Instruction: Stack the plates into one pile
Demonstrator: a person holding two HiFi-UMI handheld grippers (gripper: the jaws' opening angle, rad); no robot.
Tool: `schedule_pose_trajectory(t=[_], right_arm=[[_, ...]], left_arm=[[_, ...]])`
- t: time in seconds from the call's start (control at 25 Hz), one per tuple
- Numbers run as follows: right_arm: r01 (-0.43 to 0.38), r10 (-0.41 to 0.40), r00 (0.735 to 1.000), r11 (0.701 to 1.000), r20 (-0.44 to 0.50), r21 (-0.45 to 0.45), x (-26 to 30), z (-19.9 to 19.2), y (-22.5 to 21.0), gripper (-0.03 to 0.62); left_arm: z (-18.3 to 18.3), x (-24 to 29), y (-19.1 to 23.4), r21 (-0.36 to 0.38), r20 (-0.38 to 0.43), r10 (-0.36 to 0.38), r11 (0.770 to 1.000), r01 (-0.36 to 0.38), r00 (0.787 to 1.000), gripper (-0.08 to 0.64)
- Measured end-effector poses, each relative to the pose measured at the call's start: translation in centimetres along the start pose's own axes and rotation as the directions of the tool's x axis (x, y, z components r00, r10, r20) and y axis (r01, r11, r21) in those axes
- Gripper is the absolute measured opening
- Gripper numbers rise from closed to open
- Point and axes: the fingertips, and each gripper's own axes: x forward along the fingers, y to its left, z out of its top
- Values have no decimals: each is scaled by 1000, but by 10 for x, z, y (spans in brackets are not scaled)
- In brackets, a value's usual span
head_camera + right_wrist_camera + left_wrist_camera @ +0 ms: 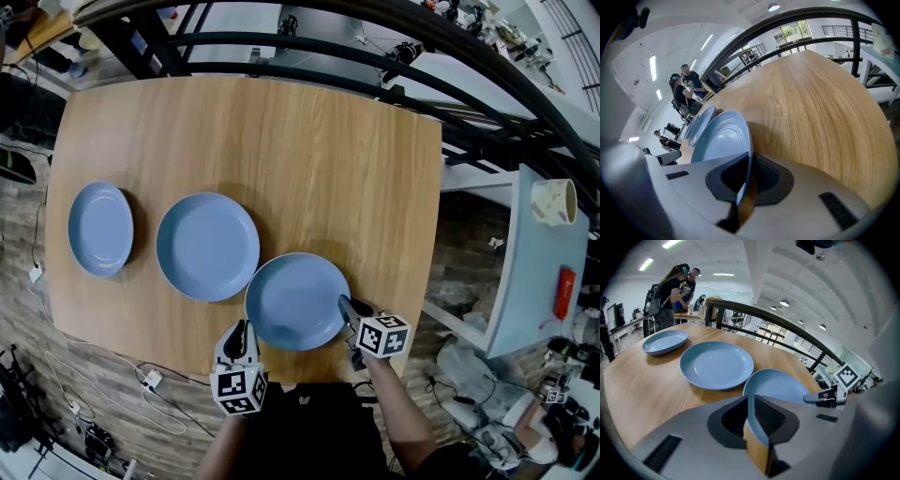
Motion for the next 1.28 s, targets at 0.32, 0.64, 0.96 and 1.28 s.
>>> schedule_pose_trajectory(t=[0.32,0.64,0.96,1.28], right_arm=[[4,-4,1000,1000,-4,7,0,-1,-2,38],[8,-8,1000,1000,-6,6,1,-1,-2,38],[10,-10,1000,1000,-7,10,2,-4,-3,38],[13,-13,1000,1000,-8,8,-1,-5,-5,38]], left_arm=[[-31,26,16,-31,-117,4,999,-8,993,123],[-43,41,10,-60,-180,-53,997,42,982,124],[-43,45,8,-42,-183,-31,999,24,983,63],[-45,44,5,-59,-182,-36,998,26,983,55]])
